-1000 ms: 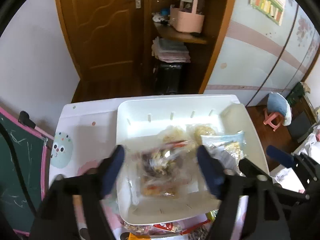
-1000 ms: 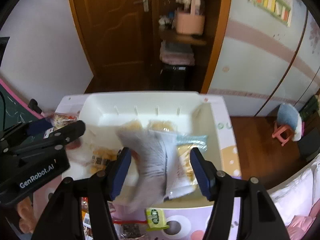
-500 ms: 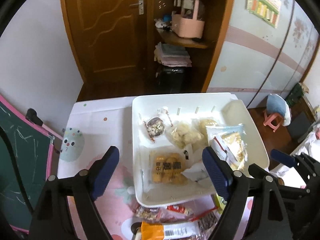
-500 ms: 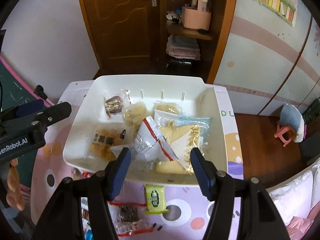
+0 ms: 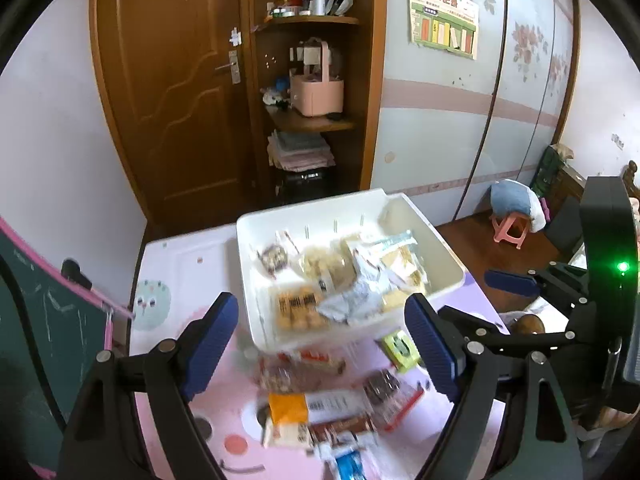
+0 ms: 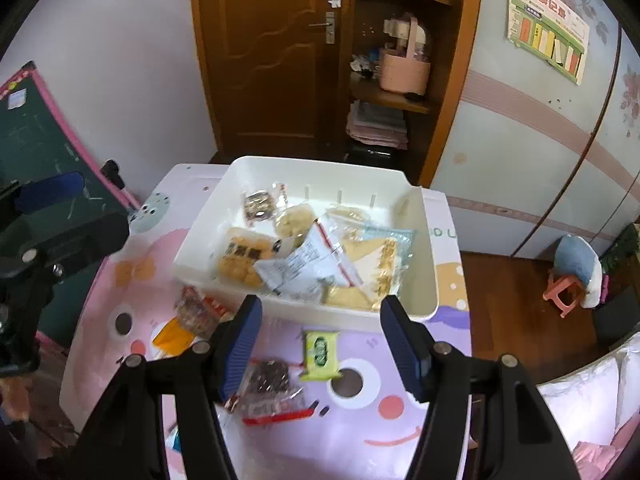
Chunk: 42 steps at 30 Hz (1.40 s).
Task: Organize snacks
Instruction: 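Withdraw both tools from the tray toward the remaining snacks, then grasp a brown chocolate cake pack with the left tool while the right grasps another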
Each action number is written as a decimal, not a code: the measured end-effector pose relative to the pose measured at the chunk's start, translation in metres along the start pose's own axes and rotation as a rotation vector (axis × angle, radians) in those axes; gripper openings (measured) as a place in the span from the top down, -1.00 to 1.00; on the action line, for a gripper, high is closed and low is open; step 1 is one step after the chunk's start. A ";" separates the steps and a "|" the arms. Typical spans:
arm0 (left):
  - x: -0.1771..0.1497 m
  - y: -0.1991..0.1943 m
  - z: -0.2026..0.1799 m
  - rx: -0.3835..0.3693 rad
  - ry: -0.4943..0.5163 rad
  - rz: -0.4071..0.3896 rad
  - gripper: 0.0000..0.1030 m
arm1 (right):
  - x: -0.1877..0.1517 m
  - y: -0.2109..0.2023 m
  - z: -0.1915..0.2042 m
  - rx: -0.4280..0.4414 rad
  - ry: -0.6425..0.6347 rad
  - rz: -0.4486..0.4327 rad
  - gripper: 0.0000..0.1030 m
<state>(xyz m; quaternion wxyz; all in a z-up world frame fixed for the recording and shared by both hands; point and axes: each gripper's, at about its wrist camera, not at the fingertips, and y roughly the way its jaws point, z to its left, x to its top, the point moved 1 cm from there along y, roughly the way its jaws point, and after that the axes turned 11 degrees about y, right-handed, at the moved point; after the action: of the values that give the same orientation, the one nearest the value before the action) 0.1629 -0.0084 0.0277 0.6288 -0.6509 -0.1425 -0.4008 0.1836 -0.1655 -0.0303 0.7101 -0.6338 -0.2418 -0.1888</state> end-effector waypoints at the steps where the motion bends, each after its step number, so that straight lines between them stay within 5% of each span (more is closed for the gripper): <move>1: -0.006 -0.002 -0.003 -0.003 -0.001 0.009 -0.64 | -0.005 -0.002 0.001 0.006 -0.006 -0.001 -0.20; 10: -0.075 0.004 -0.032 -0.029 0.057 0.050 -0.64 | -0.050 0.012 0.002 0.061 -0.002 0.064 -0.20; 21: -0.158 0.102 -0.035 -0.181 0.160 0.326 -0.64 | -0.087 0.078 -0.004 0.091 0.043 0.233 -0.20; 28: -0.163 0.131 -0.048 -0.211 0.255 0.363 -0.64 | -0.097 0.116 -0.002 0.125 0.067 0.331 -0.20; 39: -0.157 0.158 -0.057 -0.239 0.262 0.398 -0.61 | -0.094 0.160 0.013 0.134 0.098 0.390 -0.20; 42: -0.153 0.161 -0.056 -0.247 0.231 0.391 -0.55 | -0.094 0.164 0.016 0.122 0.092 0.383 0.00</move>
<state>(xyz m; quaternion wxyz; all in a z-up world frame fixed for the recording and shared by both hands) 0.1571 -0.0385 -0.1997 0.6223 -0.6877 0.1086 -0.3578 0.1997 -0.1328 -0.2164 0.7804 -0.6147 -0.0951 -0.0639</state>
